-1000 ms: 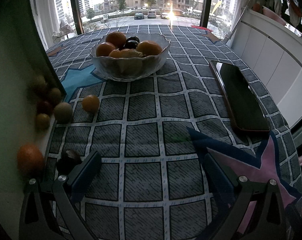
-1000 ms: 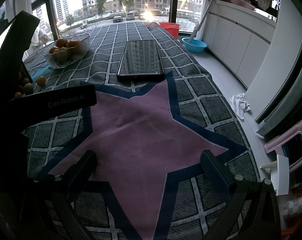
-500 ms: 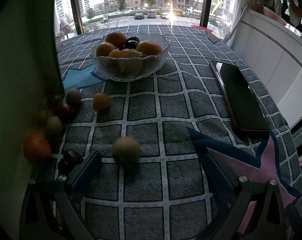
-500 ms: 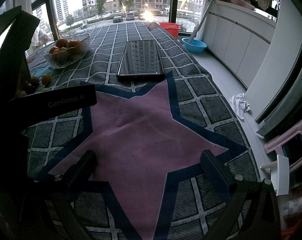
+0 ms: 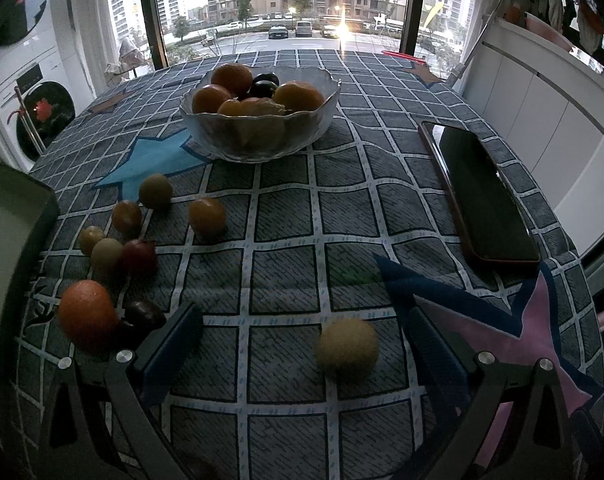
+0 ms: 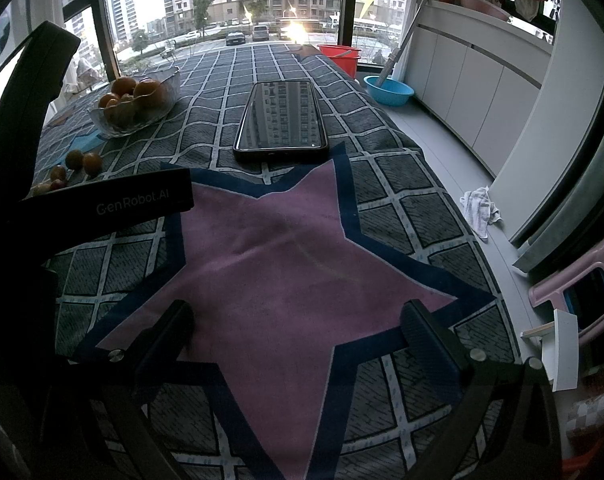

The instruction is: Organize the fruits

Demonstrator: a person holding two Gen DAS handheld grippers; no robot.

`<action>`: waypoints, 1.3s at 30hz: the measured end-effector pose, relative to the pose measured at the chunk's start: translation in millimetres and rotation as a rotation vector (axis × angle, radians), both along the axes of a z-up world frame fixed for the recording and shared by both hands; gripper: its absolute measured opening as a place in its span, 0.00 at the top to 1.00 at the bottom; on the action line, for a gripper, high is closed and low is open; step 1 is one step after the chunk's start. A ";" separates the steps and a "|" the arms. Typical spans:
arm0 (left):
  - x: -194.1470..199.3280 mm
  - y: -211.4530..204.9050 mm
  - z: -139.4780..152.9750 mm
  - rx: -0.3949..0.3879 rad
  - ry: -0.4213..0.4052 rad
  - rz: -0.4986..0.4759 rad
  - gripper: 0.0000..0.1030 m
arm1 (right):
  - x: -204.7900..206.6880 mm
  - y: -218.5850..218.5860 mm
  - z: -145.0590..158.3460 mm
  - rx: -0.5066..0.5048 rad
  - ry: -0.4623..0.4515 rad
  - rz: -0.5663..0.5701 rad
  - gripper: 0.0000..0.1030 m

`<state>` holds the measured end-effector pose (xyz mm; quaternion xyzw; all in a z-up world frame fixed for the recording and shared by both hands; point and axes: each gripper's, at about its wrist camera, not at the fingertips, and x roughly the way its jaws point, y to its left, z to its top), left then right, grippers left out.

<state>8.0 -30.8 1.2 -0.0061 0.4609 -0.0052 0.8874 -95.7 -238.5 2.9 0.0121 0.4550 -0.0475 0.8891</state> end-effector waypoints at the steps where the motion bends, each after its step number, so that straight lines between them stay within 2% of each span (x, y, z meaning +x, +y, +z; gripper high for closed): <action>1: 0.1 -0.2 0.0 0.000 0.000 0.000 0.00 | 0.4 0.2 0.0 0.000 0.000 0.000 0.00; 24: -0.3 -0.3 -0.2 0.000 0.001 0.000 0.00 | -0.2 0.3 -0.1 -0.001 -0.001 0.000 0.00; 27: -0.1 1.1 0.0 0.007 0.004 -0.024 0.00 | -0.3 0.2 -0.1 -0.001 0.000 0.001 0.00; 29: -5.3 6.5 5.2 0.017 0.000 -0.022 0.00 | 0.3 0.4 -0.2 -0.001 -0.001 0.000 0.00; 35: -51.8 44.8 49.5 0.055 -0.163 -0.056 0.00 | 0.4 0.3 -0.2 -0.001 -0.001 0.000 0.00; 37: -67.6 66.7 54.2 0.044 -0.175 -0.060 0.00 | 0.3 0.3 -0.2 -0.001 -0.001 0.000 0.00; 39: -81.3 92.3 49.7 0.035 -0.148 -0.044 0.00 | 0.1 0.3 -0.1 -0.001 -0.001 0.000 0.00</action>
